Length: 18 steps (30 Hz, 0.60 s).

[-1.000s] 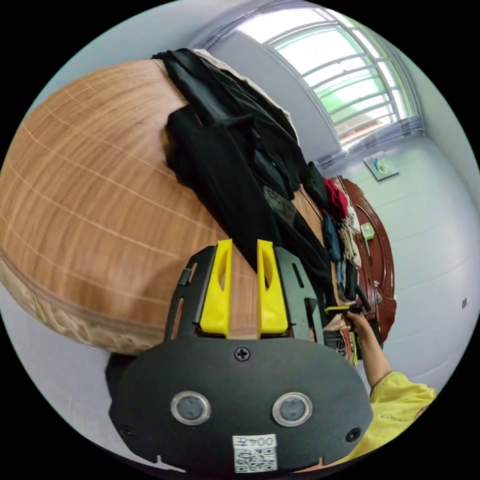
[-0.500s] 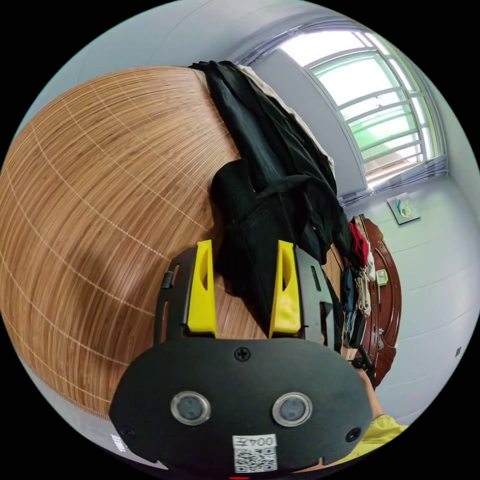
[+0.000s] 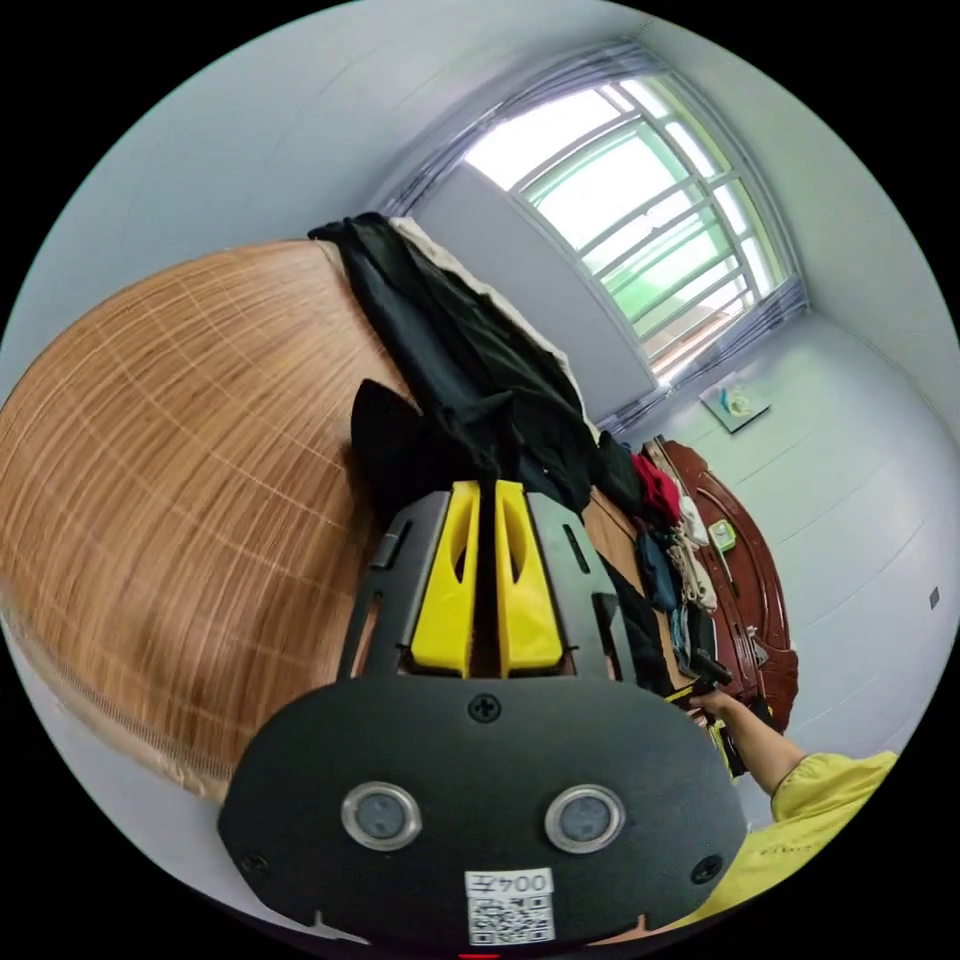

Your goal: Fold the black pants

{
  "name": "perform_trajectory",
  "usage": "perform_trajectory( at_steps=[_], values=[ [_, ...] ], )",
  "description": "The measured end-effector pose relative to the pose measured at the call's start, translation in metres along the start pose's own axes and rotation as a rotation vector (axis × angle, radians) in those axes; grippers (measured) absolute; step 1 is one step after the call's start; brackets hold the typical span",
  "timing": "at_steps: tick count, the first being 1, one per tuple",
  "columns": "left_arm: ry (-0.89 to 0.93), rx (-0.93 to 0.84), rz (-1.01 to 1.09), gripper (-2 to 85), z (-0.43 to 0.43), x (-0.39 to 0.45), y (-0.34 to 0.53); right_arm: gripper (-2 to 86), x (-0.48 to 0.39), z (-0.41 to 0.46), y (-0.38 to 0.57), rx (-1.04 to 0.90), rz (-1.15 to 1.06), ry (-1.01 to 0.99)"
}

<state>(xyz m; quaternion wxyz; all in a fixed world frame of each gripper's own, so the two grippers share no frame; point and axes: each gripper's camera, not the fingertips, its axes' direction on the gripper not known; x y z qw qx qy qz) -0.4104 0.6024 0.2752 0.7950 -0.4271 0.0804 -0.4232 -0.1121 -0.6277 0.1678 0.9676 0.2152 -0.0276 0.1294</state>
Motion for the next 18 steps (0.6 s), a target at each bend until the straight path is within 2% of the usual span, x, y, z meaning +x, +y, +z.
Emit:
perform_trajectory(
  at_steps=[6,12,15,18],
  values=[
    [-0.096,0.066,-0.138,3.1,-0.12,-0.066,0.081,-0.7,-0.002,0.004,0.01,0.012,0.024,0.011],
    [-0.125,-0.004,-0.326,3.2,-0.136,-0.141,0.138,-0.7,-0.013,0.006,0.021,-0.003,0.013,0.087],
    [-0.127,0.055,-0.403,3.7,-0.156,-0.157,0.147,-0.7,-0.01,0.005,0.034,0.025,0.028,0.072],
    [-0.198,0.148,-0.392,4.2,-0.188,-0.144,0.132,-0.6,-0.001,0.004,0.053,0.079,0.047,0.024]
  ],
)
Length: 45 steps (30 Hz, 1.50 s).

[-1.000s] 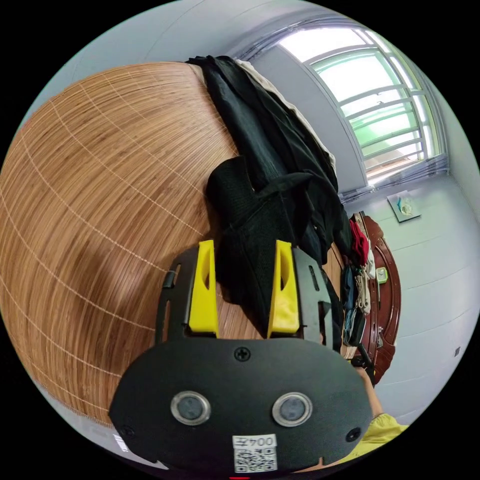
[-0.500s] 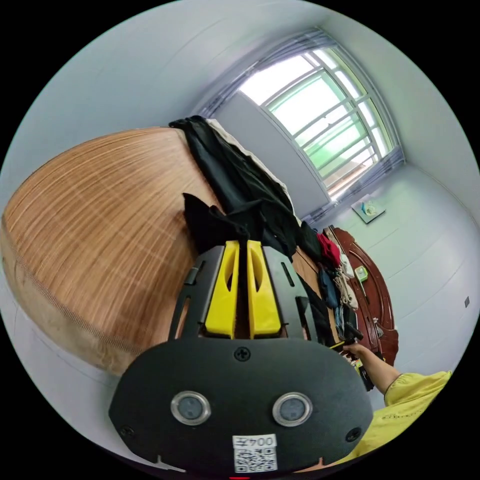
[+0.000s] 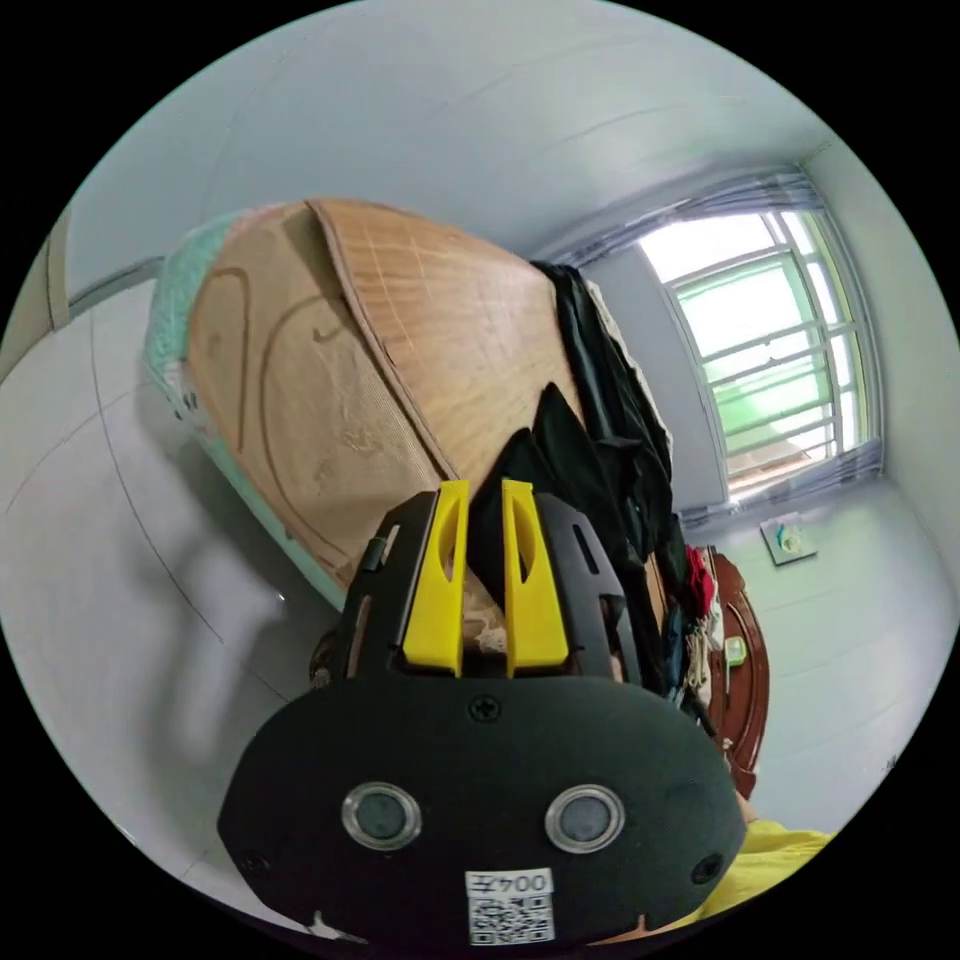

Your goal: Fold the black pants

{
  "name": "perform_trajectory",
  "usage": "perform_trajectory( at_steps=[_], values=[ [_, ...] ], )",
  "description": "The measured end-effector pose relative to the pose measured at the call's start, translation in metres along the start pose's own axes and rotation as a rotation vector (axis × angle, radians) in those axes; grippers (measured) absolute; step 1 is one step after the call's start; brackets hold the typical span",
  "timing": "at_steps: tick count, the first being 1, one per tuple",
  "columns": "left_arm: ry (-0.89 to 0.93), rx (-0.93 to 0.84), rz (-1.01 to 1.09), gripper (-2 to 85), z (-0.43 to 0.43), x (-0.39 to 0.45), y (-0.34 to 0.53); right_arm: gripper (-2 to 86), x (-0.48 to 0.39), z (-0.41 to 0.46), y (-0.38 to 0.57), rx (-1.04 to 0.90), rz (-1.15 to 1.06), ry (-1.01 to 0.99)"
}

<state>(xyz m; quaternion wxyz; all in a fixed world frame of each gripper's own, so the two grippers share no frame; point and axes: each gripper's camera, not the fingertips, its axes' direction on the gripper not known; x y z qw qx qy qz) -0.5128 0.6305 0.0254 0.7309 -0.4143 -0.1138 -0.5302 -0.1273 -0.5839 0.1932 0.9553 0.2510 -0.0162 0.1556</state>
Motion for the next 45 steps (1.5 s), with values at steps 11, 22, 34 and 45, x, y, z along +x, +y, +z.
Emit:
perform_trajectory(
  at_steps=[11,22,34,45],
  values=[
    [-0.118,-0.309,0.49,0.9,0.191,0.229,0.005,-0.3,0.031,0.0,0.099,0.348,0.174,-0.21],
    [-0.409,-0.326,0.826,0.2,0.308,0.32,0.073,6.8,0.023,-0.018,0.23,0.976,0.39,-0.293],
    [-0.24,-0.402,0.638,0.1,0.342,0.334,0.034,7.2,0.053,-0.125,0.141,0.911,0.303,-0.237],
    [-0.27,-0.282,0.648,0.1,0.431,0.414,-0.079,6.5,0.091,-0.143,0.082,0.727,0.385,-0.204]
  ],
)
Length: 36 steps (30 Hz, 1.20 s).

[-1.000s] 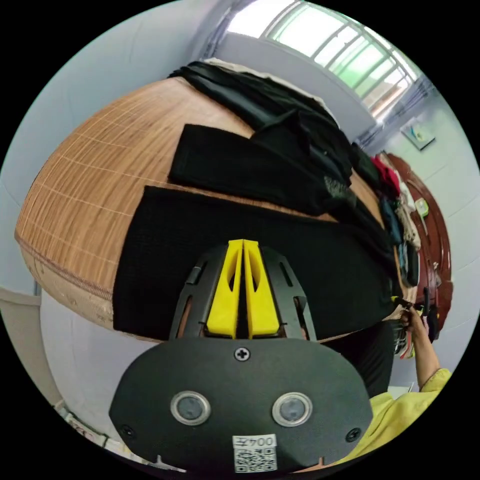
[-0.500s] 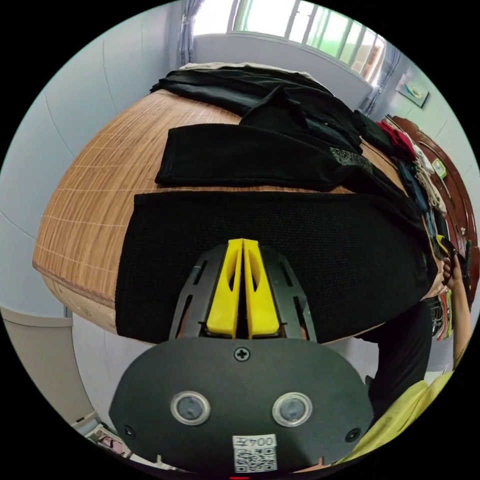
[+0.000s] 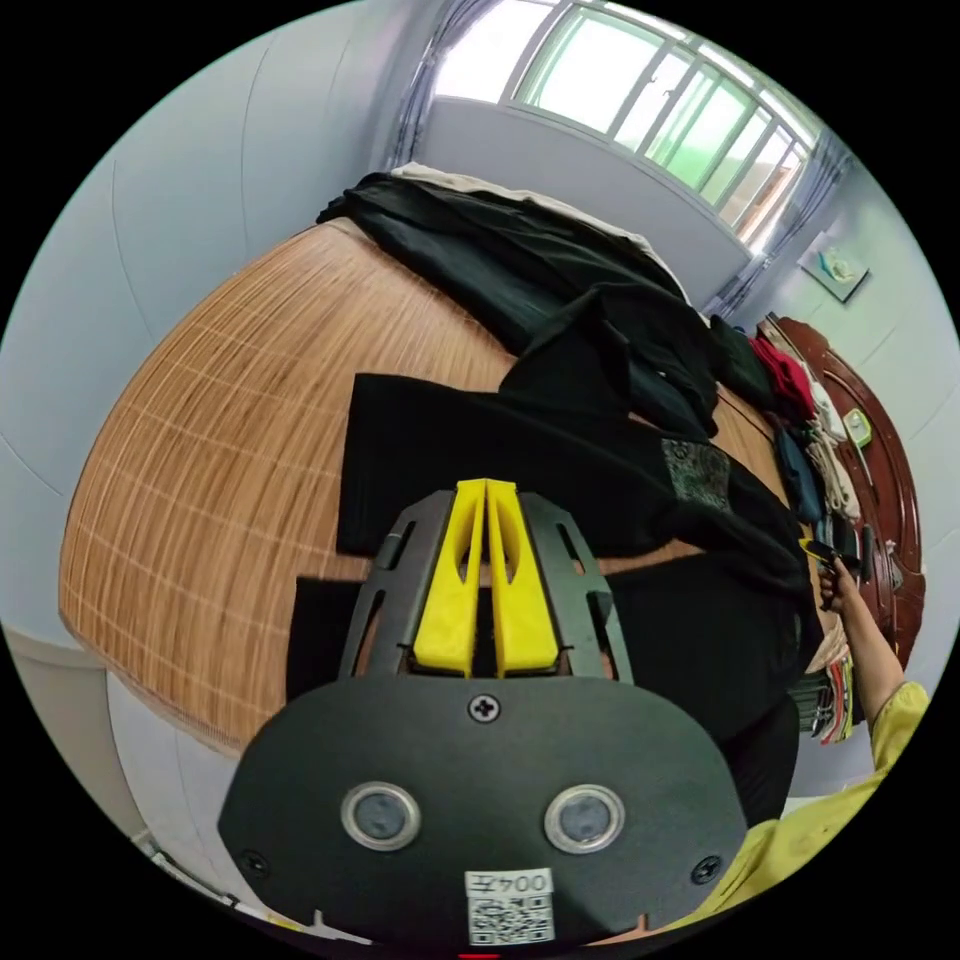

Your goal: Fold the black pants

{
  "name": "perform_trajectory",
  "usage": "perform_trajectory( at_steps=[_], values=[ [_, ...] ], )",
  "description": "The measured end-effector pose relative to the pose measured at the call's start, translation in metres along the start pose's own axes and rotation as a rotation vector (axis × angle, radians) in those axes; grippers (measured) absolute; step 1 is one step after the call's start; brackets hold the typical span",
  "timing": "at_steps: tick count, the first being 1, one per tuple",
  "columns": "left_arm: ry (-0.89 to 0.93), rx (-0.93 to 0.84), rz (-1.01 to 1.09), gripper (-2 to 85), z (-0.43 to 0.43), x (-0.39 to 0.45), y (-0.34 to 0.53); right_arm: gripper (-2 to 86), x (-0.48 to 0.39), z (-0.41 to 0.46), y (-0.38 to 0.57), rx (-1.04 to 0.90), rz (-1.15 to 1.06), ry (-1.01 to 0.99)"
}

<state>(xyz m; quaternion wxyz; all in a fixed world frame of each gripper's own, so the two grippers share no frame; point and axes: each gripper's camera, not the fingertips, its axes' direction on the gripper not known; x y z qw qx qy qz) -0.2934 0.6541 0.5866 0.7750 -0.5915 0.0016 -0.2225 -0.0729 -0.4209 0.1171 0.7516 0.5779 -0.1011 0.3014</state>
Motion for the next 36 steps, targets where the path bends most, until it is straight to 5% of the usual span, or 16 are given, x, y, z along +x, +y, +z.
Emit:
perform_trajectory(
  at_steps=[5,7,13,23,30,36],
  values=[
    [-0.129,-0.071,0.045,0.1,0.065,0.02,-0.073,6.7,-0.02,0.012,-0.018,-0.058,-0.109,0.113],
    [-0.163,-0.265,0.08,0.1,0.122,0.025,-0.094,7.4,-0.029,0.024,-0.023,-0.118,-0.167,0.202],
    [-0.213,-0.156,0.154,0.1,0.16,0.053,-0.134,8.6,-0.02,0.016,-0.043,-0.076,-0.159,0.396],
    [-0.25,-0.132,0.201,0.0,0.215,0.093,-0.207,9.2,0.032,-0.017,-0.072,-0.054,0.034,0.254],
    [-0.033,0.007,0.094,0.1,0.098,0.025,-0.162,9.6,0.061,-0.133,0.017,0.2,0.065,0.001],
    [0.031,0.051,0.032,0.2,-0.038,-0.045,-0.012,8.2,0.046,-0.182,0.159,0.08,-0.075,-0.087]
  ],
)
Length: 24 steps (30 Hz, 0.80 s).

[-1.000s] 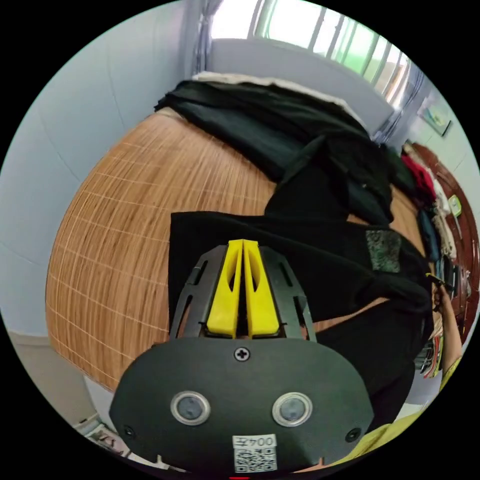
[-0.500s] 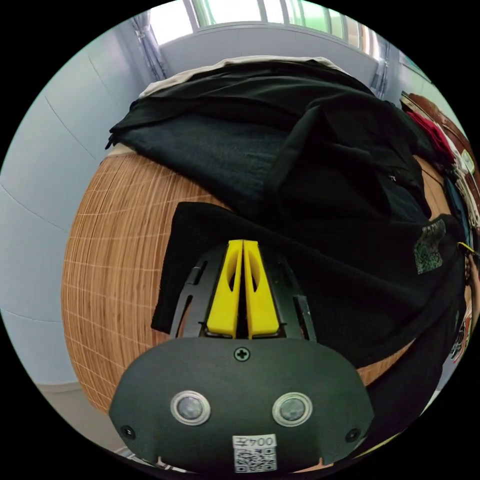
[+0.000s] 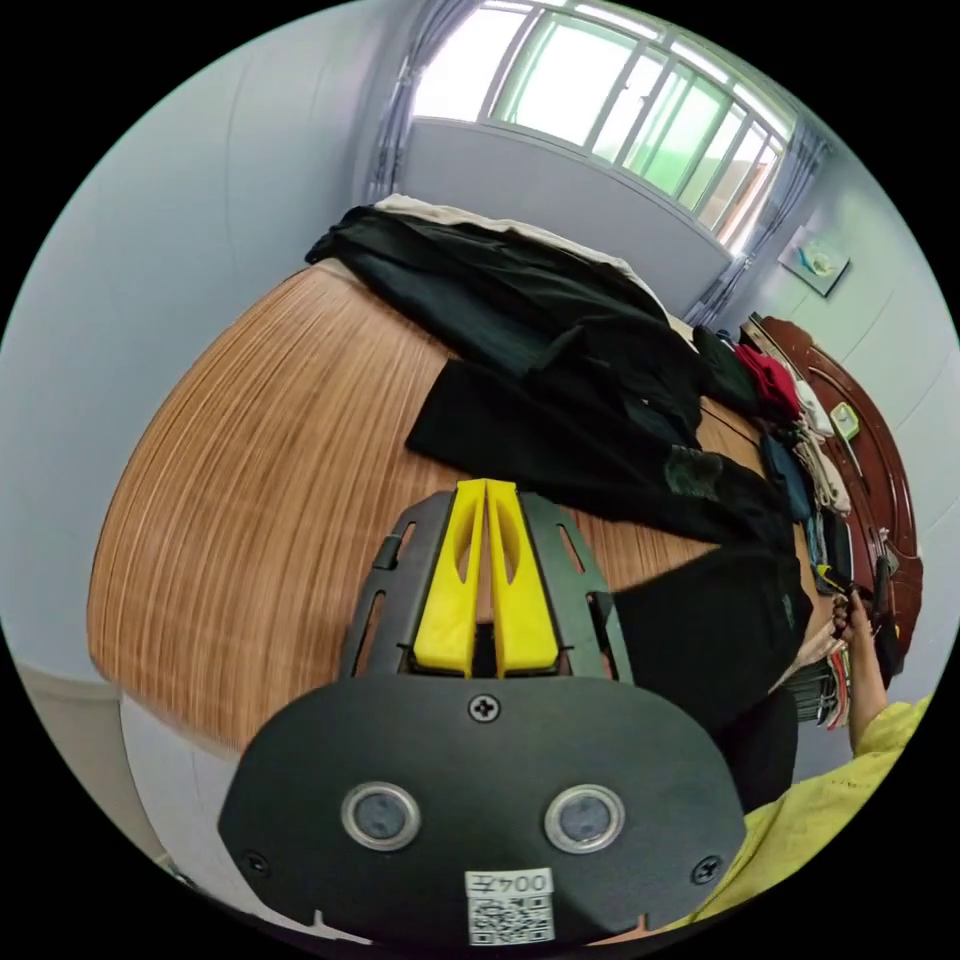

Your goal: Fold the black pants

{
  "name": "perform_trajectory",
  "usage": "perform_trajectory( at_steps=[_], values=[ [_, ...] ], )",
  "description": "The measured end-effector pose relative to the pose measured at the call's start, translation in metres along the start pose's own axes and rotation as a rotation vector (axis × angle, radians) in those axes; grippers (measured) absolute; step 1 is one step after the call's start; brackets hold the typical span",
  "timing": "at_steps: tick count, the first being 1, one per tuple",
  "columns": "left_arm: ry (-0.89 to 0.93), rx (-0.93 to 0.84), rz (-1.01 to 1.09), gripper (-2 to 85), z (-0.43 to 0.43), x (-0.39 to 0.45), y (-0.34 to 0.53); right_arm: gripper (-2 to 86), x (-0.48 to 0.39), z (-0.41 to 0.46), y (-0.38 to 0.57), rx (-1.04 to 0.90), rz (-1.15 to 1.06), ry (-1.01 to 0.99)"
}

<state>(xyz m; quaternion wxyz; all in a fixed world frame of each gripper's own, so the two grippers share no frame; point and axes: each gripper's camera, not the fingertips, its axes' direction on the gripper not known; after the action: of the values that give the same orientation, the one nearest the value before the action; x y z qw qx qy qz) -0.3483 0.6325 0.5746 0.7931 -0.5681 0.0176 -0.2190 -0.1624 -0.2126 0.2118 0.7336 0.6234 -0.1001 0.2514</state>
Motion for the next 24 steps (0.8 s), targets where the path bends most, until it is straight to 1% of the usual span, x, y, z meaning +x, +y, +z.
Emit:
perform_trajectory(
  at_steps=[1,4,7,8,9,10,12,13,16,20,22,24],
  values=[
    [-0.004,0.016,-0.027,0.2,-0.02,-0.011,0.033,7.9,-0.003,-0.005,0.026,-0.017,-0.011,0.028],
    [0.034,0.0,-0.086,0.1,-0.038,-0.026,0.099,7.4,-0.004,-0.009,0.068,-0.059,-0.006,0.052],
    [0.088,-0.072,-0.078,0.1,-0.018,-0.014,0.129,6.9,0.002,-0.01,0.085,-0.071,0.027,0.056],
    [0.072,-0.091,-0.059,0.1,-0.012,-0.009,0.131,6.8,0.004,-0.009,0.087,-0.084,0.037,0.062],
    [0.017,-0.131,-0.02,0.0,0.003,0.001,0.135,6.8,0.008,-0.005,0.091,-0.115,0.06,0.067],
    [-0.035,-0.177,0.001,0.0,0.019,0.006,0.138,7.0,0.012,0.001,0.095,-0.157,0.08,0.065],
    [-0.062,-0.249,-0.02,0.0,0.043,0.003,0.139,7.3,0.02,0.012,0.103,-0.225,0.124,0.065],
    [-0.047,-0.239,-0.03,0.0,0.047,-0.001,0.138,7.2,0.026,0.005,0.109,-0.168,0.162,0.053],
    [-0.043,-0.249,-0.023,0.1,0.049,-0.006,0.122,7.0,0.042,-0.007,0.122,-0.131,0.259,0.028],
    [-0.114,-0.282,0.059,0.1,0.051,-0.005,0.095,7.0,0.045,-0.02,0.134,-0.147,0.246,0.041],
    [-0.122,-0.279,0.047,0.2,0.05,-0.015,0.081,7.2,0.05,-0.029,0.145,-0.161,0.251,0.01],
    [-0.093,-0.272,0.0,0.2,0.047,-0.026,0.075,7.3,0.056,-0.036,0.154,-0.167,0.248,-0.017]
  ],
)
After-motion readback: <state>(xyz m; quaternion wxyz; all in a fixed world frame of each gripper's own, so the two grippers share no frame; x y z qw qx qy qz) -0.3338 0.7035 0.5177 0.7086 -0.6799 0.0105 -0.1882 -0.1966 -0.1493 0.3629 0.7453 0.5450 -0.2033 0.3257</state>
